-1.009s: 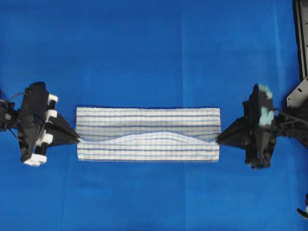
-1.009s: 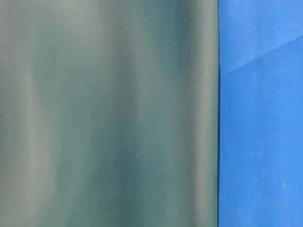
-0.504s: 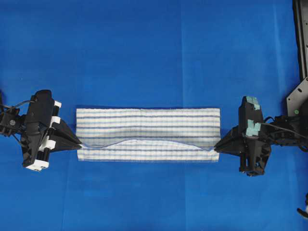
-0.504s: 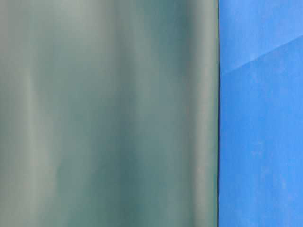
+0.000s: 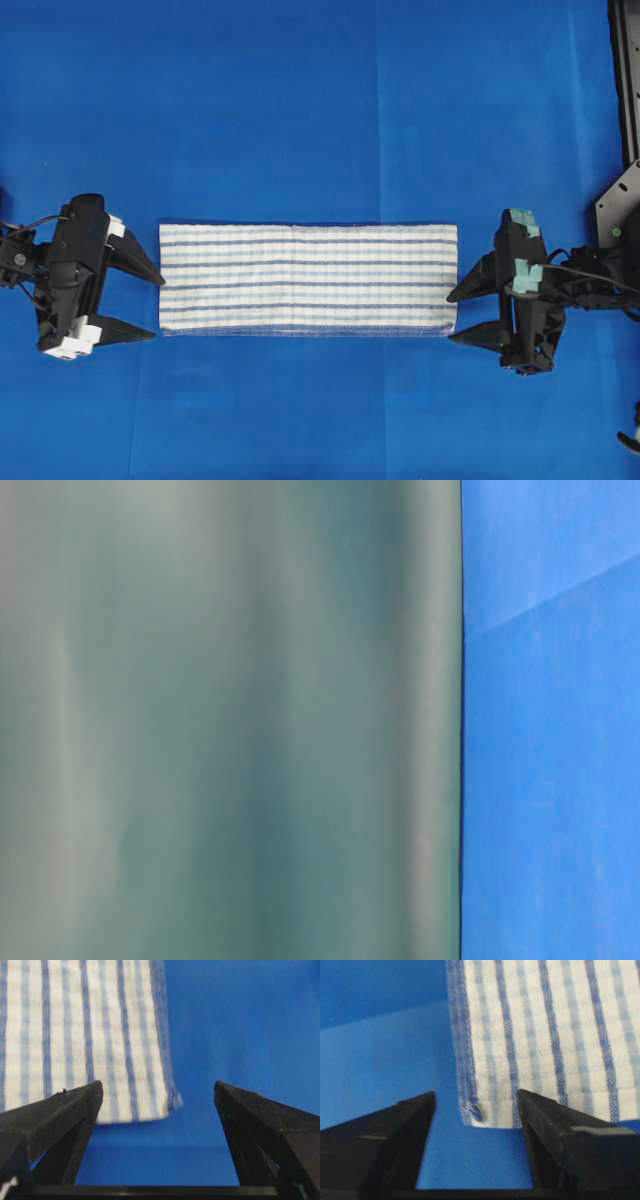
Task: Fold the blue towel.
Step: 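Release the corners and regrasp the folded towel's side ends with both grippers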
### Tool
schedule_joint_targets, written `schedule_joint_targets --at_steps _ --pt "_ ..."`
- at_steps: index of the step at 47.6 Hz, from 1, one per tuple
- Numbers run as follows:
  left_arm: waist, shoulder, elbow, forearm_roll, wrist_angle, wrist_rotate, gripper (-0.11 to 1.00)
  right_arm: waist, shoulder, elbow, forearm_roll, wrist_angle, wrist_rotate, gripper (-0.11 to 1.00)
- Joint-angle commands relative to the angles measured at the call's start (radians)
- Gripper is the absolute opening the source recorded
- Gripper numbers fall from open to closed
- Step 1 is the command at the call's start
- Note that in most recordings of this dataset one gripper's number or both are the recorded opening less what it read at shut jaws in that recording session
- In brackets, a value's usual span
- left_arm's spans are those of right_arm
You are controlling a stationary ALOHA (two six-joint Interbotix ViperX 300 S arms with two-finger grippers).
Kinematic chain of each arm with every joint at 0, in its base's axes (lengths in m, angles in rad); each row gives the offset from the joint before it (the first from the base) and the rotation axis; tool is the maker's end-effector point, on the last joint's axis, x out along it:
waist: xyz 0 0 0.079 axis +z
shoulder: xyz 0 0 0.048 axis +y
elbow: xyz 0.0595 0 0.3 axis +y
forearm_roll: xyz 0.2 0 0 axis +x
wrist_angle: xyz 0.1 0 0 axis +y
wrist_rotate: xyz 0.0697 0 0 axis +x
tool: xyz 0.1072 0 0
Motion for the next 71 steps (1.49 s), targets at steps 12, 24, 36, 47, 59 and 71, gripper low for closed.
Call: schedule_joint_targets --at_steps 12,24,36,47,59,71 --pt "0.181 -0.135 -0.005 0.006 0.071 0.038 0.82 -0.155 -0.16 0.044 -0.003 -0.012 -0.12 0.92" --pt "0.316 -0.091 -0.017 0.006 0.075 0.121 0.82 -0.371 -0.141 0.041 -0.002 0.034 -0.247 0.92" --pt "0.333 0.074 -0.029 0.003 0.015 0.129 0.82 -0.408 -0.005 0.02 0.0 0.034 -0.262 0.92" --pt "0.325 0.166 -0.037 0.003 -0.005 0.12 0.81 -0.407 0.091 -0.014 0.002 0.052 -0.262 0.92" --pt "0.319 0.169 -0.037 -0.002 0.026 0.107 0.61 -0.402 0.094 -0.015 0.002 0.075 -0.262 0.89" --pt "0.298 0.17 -0.052 0.0 0.074 0.091 0.17 -0.376 0.092 -0.015 -0.003 0.075 -0.273 0.38"
